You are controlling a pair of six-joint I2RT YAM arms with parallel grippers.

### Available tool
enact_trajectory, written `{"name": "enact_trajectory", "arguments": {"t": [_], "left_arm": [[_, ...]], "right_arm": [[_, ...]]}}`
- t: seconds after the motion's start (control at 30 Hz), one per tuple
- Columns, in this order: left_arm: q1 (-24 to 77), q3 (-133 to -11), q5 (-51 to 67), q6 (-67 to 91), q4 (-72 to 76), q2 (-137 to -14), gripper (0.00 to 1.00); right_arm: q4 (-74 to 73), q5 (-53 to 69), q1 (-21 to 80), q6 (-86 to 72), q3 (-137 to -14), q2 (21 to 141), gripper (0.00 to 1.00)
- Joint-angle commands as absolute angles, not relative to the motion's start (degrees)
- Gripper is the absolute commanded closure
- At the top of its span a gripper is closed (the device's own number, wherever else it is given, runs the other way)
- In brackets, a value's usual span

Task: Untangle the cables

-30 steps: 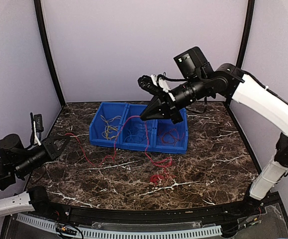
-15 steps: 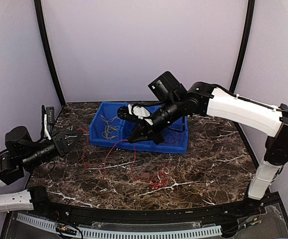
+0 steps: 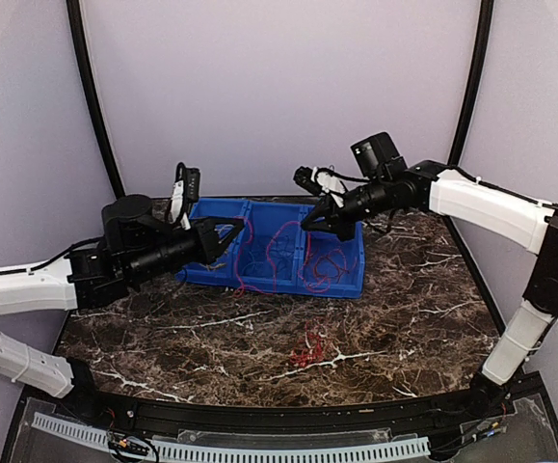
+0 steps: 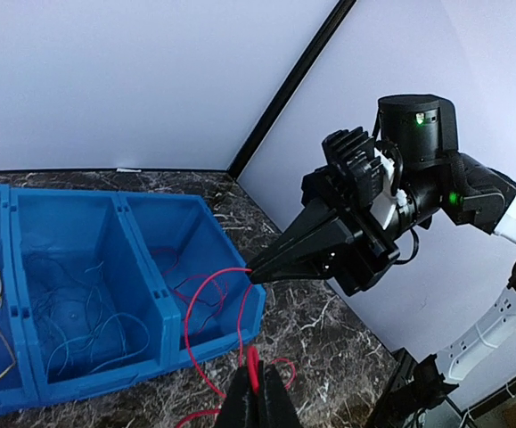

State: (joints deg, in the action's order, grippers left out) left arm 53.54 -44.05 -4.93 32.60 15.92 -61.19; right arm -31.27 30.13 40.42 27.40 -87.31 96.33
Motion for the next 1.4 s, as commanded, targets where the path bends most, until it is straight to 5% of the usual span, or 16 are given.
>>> {"name": "enact_trajectory", "arguments": {"t": [0.0, 0.33, 0.47, 0.57, 1.13, 1.37], "left_arm": [[53.77, -54.05, -2.23, 29.99, 27.31, -72.04, 1.0], [53.7, -72.73, -0.22, 33.08, 38.97, -97.8, 1.0], [53.64, -77.99, -2.05, 34.1, 42.34, -108.26, 1.0], [53.64, -84.66, -2.08, 34.13, 42.04, -113.68, 1.0], [52.42, -94.44, -3.57, 36.42, 33.57, -126.24, 0.96], [50.28, -102.02, -4.6, 37.49, 25.24, -128.73, 1.0]], "right_arm": [[-20.9, 29.83, 35.26, 26.85, -84.24, 93.11, 1.0], [-12.53, 28.34, 26.21, 25.17, -81.43, 100.22, 1.0], [-13.98, 28.07, 23.85, 22.45, -84.67, 104.22, 0.78], [-16.66, 29.91, 20.92, 19.31, -87.05, 104.62, 0.71], [-15.58, 42.51, 17.11, 22.6, -54.88, 69.12, 0.47], [-14.73, 42.65, 17.14, 22.58, -50.81, 63.5, 0.45]]}}
